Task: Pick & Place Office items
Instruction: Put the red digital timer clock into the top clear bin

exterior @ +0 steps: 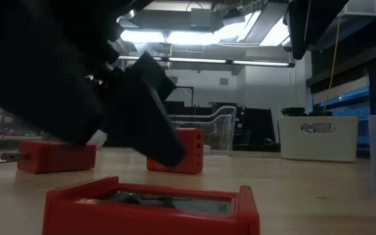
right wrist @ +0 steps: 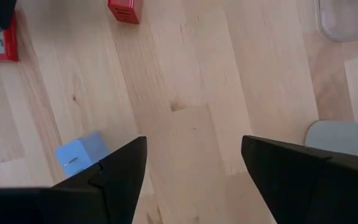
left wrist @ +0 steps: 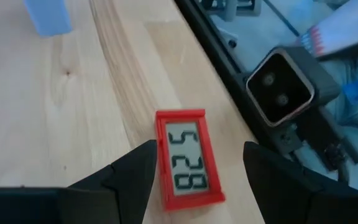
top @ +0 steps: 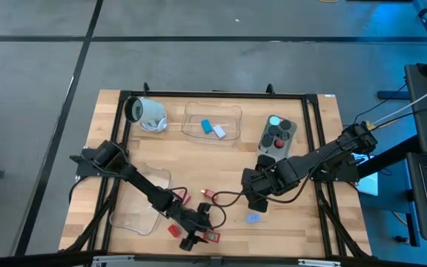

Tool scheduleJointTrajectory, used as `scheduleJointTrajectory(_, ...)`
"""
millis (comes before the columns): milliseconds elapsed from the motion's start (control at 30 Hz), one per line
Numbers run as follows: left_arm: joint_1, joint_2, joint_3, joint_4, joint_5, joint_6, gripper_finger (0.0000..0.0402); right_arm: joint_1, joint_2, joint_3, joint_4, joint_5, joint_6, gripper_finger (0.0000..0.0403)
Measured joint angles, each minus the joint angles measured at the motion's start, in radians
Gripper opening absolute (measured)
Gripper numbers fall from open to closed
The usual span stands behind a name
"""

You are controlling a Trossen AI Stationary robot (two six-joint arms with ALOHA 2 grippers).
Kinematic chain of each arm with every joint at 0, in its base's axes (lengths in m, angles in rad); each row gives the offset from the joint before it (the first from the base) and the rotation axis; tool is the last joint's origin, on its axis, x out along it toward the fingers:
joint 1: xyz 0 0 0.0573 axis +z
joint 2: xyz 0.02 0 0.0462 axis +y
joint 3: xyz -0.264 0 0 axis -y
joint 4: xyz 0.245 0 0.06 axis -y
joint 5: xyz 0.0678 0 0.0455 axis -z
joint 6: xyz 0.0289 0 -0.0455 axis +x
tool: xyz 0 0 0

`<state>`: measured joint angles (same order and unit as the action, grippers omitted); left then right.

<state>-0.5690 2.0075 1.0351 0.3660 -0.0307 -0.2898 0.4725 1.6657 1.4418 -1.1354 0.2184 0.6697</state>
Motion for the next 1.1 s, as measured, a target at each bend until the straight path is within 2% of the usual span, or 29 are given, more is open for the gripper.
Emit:
scheduleJointTrajectory(233, 0.001, 0.0, 0.0, -0.018, -0.005, 0.031, 0.0238, 0.0, 0.0, 0.0, 0.0, 0.002, 0.004, 0.0265)
scheduleJointTrajectory(400, -0.001, 0.0, 0.0, -0.019, -0.055, 0.032, 0.0238, 0.001, 0.0, 0.0, 0.0, 0.002, 0.034, 0.0265)
scheduleJointTrajectory(700, -0.023, 0.0, 0.0, 0.011, -0.057, -0.011, 0.0238, 0.018, 0.0, 0.0, 0.003, 0.004, 0.138, 0.0265)
scheduleJointTrajectory(833, -0.044, 0.001, 0.0, 0.017, -0.089, 0.026, 0.0238, 0.032, 0.0, 0.0, 0.012, 0.037, 0.189, 0.0265)
scheduleJointTrajectory(933, -0.049, 0.027, 0.0, 0.026, -0.124, 0.065, 0.0238, 0.041, 0.0, 0.0, 0.019, 0.051, 0.231, 0.0265)
scheduleJointTrajectory(1100, -0.043, 0.091, 0.033, 0.031, -0.123, 0.086, 0.0238, 0.058, 0.0, 0.0, 0.041, 0.063, 0.283, 0.0265)
